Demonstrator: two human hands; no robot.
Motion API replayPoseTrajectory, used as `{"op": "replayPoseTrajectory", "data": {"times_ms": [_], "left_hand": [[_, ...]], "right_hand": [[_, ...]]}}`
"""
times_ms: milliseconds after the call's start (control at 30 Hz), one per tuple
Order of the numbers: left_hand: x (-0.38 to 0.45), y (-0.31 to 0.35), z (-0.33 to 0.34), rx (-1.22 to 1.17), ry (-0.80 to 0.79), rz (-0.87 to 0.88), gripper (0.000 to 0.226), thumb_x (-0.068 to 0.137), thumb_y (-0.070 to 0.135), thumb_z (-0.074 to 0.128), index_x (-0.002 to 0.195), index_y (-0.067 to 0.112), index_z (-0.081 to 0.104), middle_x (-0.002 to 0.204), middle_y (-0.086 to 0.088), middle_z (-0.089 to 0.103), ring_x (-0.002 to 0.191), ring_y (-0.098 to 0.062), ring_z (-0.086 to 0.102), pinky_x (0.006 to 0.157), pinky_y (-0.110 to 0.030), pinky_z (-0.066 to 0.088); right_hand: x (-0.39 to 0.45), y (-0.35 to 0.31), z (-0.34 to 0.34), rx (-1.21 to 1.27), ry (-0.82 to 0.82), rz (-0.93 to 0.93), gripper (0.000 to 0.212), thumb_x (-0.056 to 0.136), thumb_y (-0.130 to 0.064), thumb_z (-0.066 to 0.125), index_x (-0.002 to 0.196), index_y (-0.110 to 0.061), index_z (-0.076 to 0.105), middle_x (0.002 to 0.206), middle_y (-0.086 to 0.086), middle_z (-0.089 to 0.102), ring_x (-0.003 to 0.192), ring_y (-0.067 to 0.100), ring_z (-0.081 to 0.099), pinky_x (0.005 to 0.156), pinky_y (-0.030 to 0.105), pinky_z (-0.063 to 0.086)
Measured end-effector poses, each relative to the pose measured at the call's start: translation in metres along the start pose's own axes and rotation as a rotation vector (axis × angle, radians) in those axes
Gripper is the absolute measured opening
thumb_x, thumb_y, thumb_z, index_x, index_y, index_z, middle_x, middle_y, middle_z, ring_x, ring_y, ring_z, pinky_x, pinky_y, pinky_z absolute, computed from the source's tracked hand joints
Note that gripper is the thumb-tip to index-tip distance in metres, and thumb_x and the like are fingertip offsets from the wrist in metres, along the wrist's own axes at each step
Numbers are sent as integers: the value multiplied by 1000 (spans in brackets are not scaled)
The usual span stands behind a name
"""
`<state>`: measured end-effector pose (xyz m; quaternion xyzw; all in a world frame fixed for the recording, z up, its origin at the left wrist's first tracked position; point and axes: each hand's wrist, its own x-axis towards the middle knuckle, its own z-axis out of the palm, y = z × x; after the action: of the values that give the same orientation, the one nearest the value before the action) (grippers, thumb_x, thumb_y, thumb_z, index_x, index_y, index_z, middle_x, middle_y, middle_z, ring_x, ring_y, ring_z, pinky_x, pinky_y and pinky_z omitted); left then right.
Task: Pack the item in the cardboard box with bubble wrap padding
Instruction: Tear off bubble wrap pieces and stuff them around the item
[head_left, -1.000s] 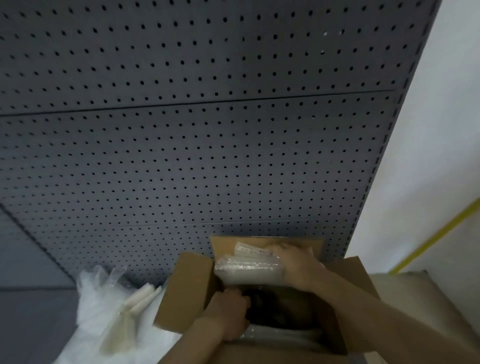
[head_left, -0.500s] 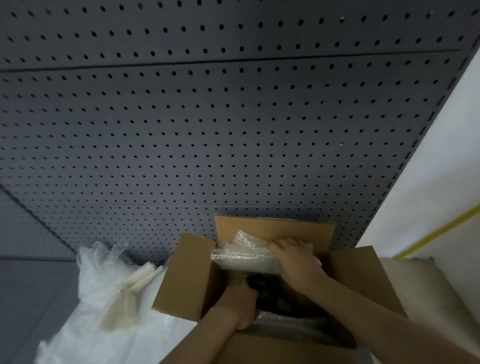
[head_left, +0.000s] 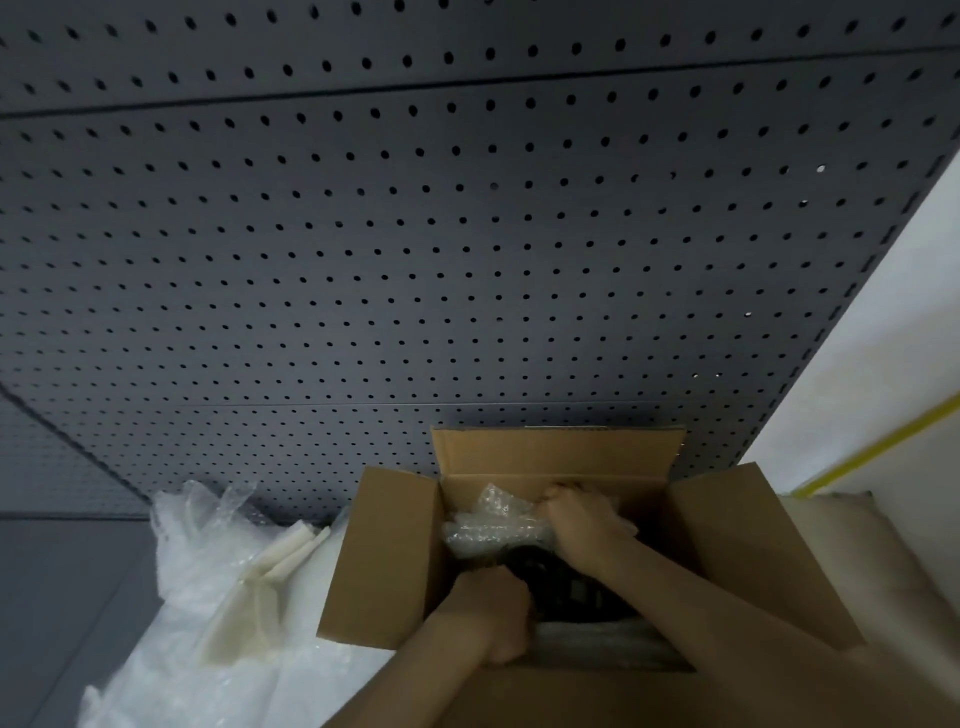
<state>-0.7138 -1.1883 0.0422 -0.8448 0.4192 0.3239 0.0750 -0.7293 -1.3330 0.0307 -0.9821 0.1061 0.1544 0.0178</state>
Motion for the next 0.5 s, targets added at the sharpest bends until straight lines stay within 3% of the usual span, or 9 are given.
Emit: {"op": "replayPoseTrajectory", "data": {"times_ms": [100,167,233,367,500], "left_hand": [[3,-7,-12,134,218,-5,38,98,30,44,128,9,57,133,-16,55,119,-32,53,99,-42,46],[9,-13,-18,148,325,-16,47,99,31,44,141,12,42,148,-16,38,130,-34,43,108,-44,38],[16,-19,-21,108,328,-30,56,99,35,43,149,15,29,156,-15,24,135,-34,38,111,-43,34],[29,-19,-18,66,236,-56,64,99,41,41,153,15,19,158,-14,23,138,-37,34,114,-45,31],[39,-14,-19,-117,204,-47,59,97,42,46,148,15,32,153,-11,34,138,-32,36,111,-40,31]], "right_hand": [[-7,8,4,-24,94,-63,51,85,-8,56,134,-21,52,136,2,49,126,27,40,107,40,34],[-15,11,6,42,133,-11,52,85,-7,57,135,-19,50,137,4,45,125,28,41,106,42,37],[-21,12,8,124,117,32,47,87,-11,53,133,-18,50,135,6,49,121,29,45,103,43,40],[-23,13,12,240,74,42,39,93,-26,44,129,-16,54,131,9,57,120,27,51,101,42,44],[-12,11,18,237,32,134,30,93,-30,41,103,-13,63,109,13,67,101,30,61,89,44,52]]}}
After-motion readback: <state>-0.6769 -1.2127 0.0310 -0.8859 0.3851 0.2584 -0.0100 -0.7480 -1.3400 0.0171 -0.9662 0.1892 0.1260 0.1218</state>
